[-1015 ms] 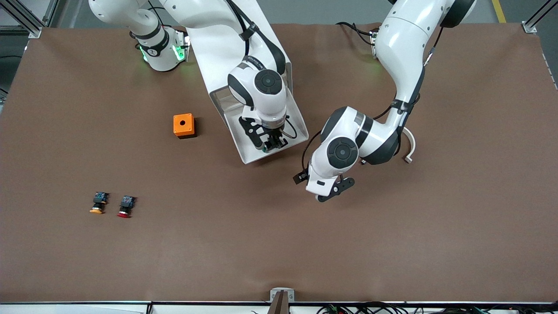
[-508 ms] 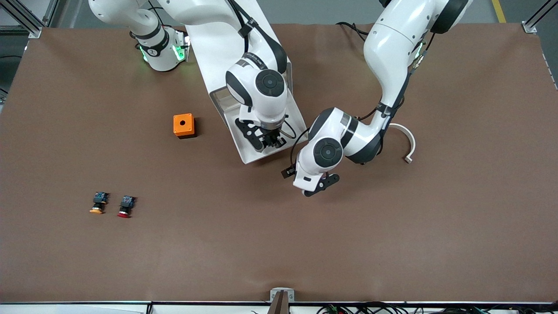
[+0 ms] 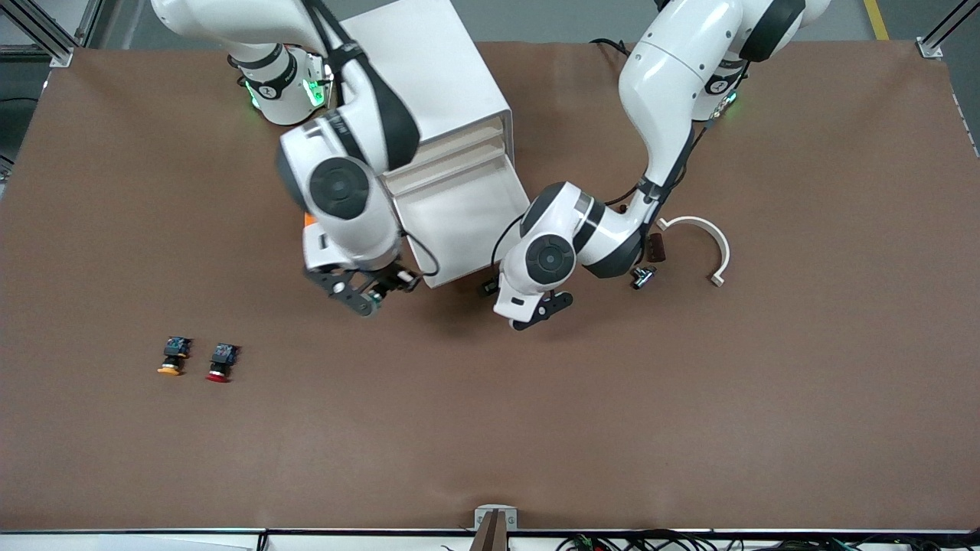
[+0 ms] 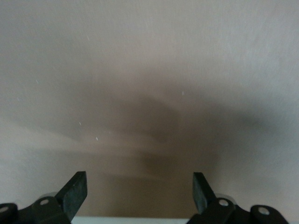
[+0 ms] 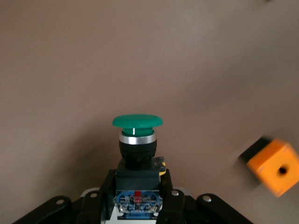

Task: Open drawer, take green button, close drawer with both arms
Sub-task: 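Lift the green button with the right gripper while the left gripper shuts the drawer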

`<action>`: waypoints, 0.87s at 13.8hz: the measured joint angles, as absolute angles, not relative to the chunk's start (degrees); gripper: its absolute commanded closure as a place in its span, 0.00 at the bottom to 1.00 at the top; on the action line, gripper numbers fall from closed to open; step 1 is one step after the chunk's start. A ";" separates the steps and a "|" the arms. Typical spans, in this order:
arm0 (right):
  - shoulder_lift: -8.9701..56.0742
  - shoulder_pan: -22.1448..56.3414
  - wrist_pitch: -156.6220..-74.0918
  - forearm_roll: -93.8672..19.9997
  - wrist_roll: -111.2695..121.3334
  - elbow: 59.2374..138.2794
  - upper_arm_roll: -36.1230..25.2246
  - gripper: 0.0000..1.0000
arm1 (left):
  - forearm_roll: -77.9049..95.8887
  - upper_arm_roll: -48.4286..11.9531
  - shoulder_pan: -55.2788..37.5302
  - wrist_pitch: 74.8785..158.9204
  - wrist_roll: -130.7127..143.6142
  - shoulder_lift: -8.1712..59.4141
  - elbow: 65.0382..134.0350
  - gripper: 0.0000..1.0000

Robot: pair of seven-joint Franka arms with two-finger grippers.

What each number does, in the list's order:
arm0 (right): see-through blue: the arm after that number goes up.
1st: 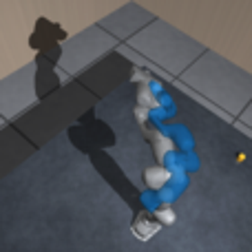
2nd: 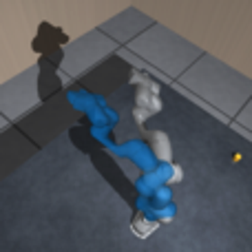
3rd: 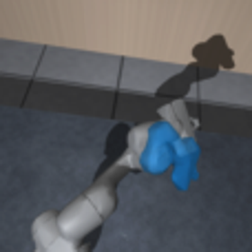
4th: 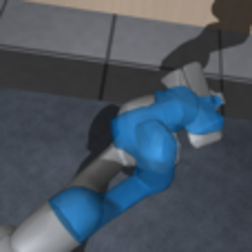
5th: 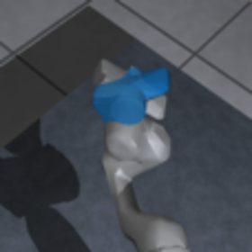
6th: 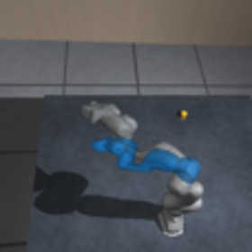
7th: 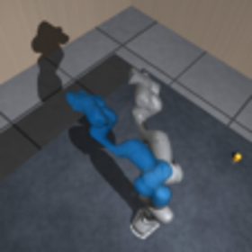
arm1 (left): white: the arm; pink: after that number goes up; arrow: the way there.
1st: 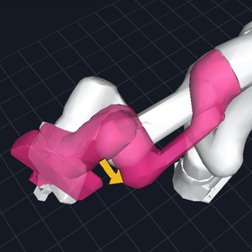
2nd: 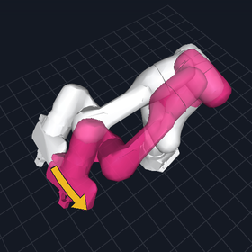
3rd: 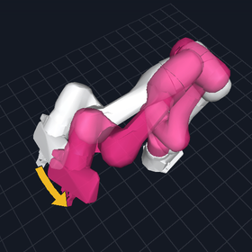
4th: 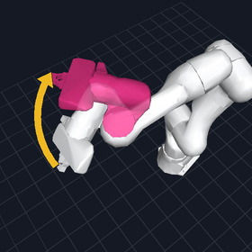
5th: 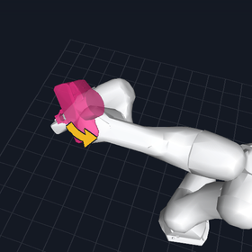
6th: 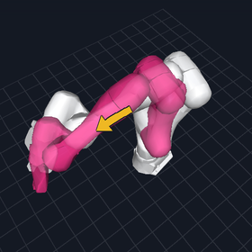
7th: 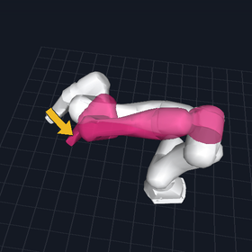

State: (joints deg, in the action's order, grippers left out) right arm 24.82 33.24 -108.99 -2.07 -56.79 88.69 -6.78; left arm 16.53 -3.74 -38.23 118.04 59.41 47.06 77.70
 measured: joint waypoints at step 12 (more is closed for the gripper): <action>33.65 9.70 -139.04 -2.10 -11.75 103.15 -6.48 1.00 | 16.58 -4.03 -49.69 118.09 73.63 47.21 78.91 0.01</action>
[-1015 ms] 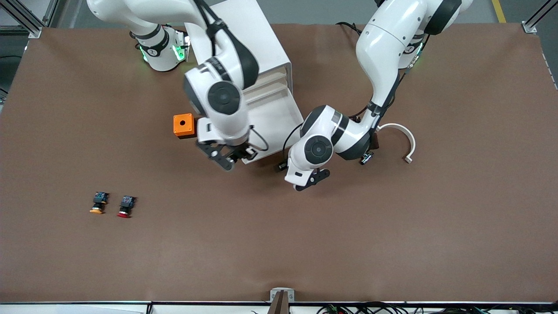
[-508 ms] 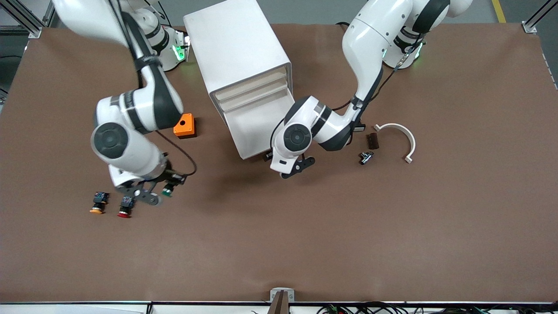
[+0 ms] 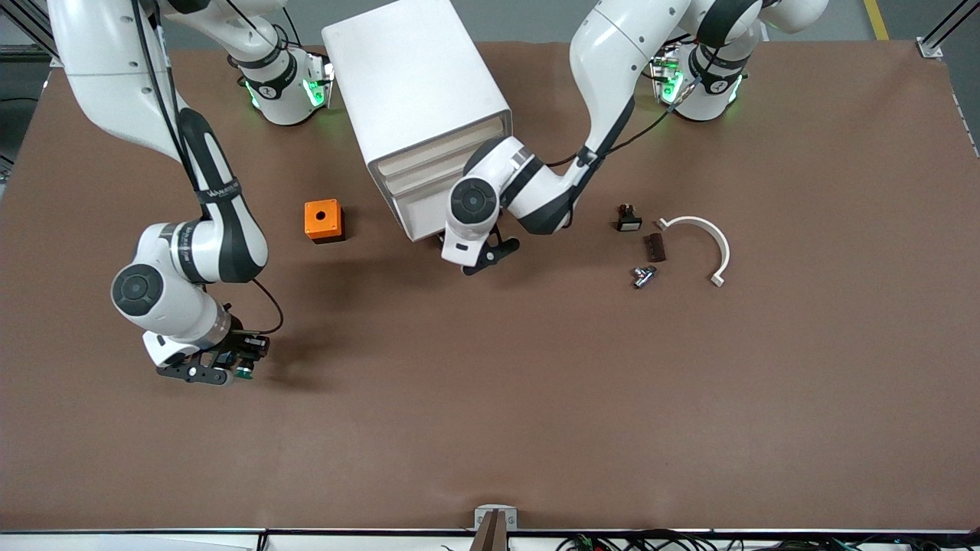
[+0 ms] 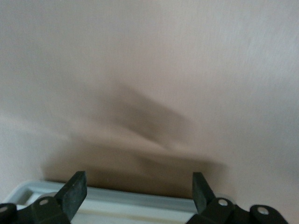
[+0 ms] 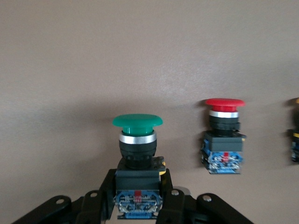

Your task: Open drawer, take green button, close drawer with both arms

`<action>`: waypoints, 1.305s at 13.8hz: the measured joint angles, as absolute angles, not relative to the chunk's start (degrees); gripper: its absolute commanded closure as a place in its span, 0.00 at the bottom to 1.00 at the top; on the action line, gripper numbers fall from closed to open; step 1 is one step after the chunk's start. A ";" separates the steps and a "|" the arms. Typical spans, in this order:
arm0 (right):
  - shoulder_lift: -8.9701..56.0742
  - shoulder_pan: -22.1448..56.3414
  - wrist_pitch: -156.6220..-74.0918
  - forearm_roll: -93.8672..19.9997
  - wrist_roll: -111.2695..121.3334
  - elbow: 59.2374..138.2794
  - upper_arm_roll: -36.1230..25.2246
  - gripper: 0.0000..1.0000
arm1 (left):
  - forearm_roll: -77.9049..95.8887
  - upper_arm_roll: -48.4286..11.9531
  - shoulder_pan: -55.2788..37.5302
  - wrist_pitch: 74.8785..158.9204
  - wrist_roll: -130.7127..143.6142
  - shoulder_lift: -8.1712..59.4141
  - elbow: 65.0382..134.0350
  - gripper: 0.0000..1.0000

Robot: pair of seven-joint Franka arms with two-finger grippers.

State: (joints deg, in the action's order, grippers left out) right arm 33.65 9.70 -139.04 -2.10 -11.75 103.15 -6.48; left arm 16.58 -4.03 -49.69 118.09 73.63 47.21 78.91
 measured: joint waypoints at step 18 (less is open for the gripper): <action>36.74 10.31 -139.54 -4.48 -11.75 101.78 -5.14 0.98 | 7.07 6.79 -46.48 120.99 75.12 40.87 77.20 0.01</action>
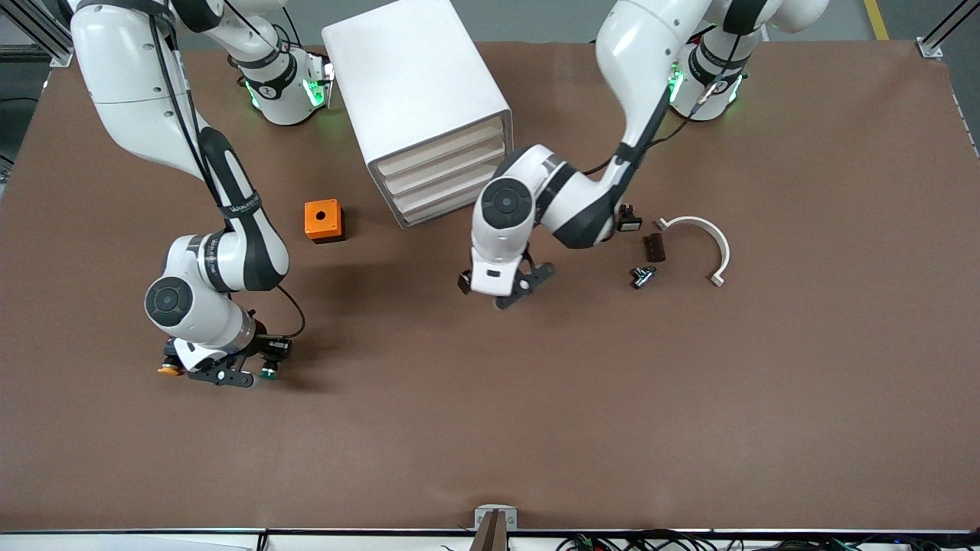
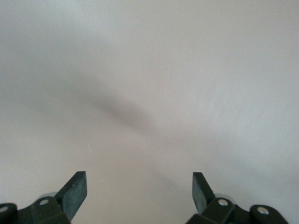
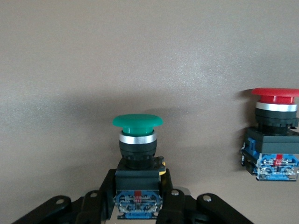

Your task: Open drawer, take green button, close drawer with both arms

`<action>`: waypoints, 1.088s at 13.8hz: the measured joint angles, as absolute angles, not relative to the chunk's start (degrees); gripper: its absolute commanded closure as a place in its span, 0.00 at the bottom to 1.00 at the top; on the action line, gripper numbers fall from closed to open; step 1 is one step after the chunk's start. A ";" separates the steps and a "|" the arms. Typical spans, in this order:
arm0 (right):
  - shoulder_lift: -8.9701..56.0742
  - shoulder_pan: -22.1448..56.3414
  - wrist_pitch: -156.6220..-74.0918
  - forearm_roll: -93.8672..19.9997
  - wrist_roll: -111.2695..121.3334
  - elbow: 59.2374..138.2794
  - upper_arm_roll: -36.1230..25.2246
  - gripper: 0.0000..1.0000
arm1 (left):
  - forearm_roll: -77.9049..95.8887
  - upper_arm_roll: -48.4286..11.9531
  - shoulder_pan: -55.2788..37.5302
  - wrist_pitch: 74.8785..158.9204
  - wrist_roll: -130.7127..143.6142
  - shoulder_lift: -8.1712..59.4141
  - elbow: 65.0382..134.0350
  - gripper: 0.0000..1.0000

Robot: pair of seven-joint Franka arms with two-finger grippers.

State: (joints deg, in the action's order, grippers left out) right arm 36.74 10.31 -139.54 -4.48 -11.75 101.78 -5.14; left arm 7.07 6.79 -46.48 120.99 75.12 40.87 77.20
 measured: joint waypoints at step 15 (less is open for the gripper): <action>37.75 9.85 -139.33 -4.48 -11.75 100.65 -5.67 0.00 | -1.32 9.97 -19.45 91.24 29.31 13.58 77.30 0.01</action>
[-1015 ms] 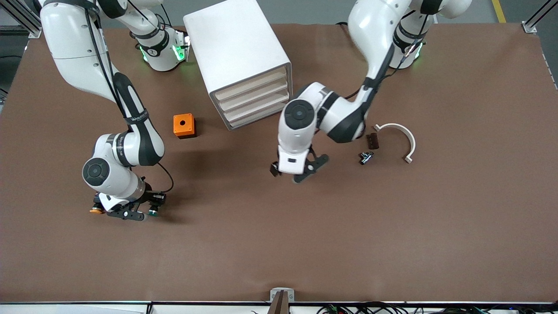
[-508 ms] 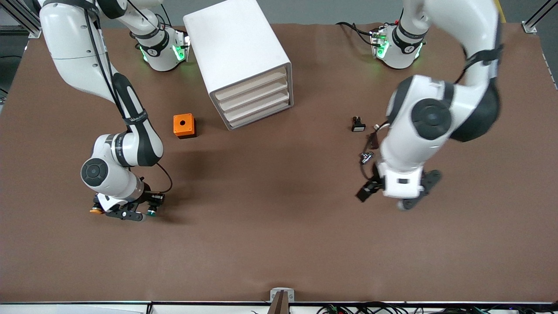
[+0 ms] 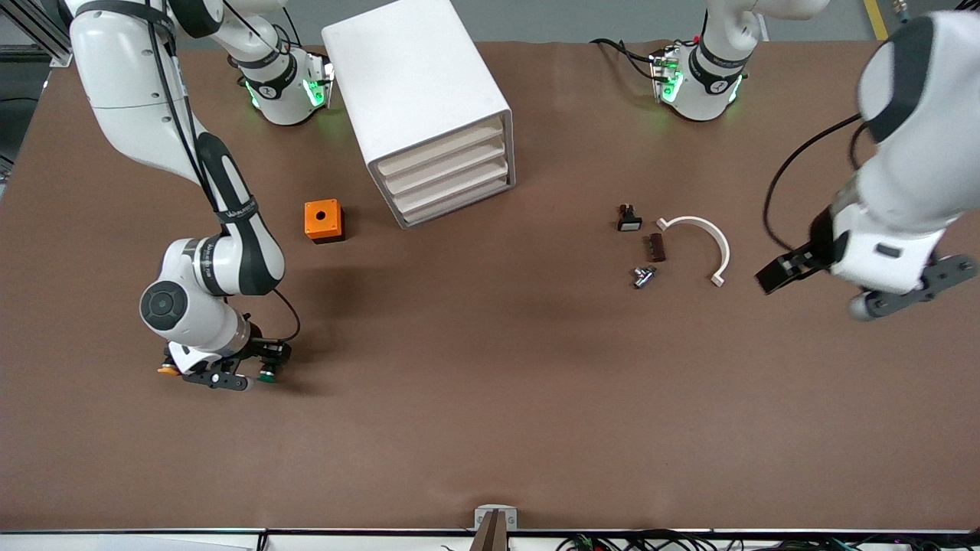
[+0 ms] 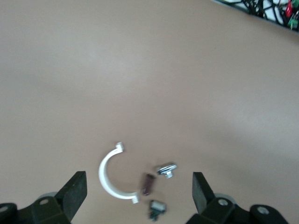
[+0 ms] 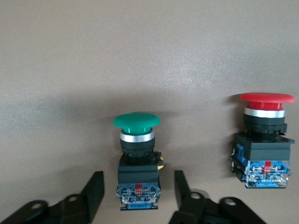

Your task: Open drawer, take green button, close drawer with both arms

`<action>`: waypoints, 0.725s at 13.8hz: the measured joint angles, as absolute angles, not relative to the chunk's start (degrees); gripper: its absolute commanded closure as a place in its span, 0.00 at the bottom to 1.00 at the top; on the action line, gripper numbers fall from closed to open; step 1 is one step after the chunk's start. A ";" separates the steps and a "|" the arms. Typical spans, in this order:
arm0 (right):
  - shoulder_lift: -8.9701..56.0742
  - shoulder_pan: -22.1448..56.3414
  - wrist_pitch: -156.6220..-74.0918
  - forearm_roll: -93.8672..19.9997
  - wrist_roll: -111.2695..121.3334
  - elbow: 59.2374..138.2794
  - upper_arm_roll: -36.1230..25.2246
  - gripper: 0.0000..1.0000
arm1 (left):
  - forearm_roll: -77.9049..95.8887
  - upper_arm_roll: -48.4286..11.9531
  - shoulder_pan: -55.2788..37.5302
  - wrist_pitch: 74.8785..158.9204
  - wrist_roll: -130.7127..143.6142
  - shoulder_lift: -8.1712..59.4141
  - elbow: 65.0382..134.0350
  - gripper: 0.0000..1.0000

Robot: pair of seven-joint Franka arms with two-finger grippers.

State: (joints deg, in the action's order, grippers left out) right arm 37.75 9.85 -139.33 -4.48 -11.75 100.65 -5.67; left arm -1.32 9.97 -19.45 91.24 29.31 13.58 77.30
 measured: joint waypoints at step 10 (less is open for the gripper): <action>30.73 9.79 -115.48 -3.18 -8.08 90.97 -6.16 0.00 | -1.32 -6.33 -0.26 88.10 7.41 -4.98 92.86 0.01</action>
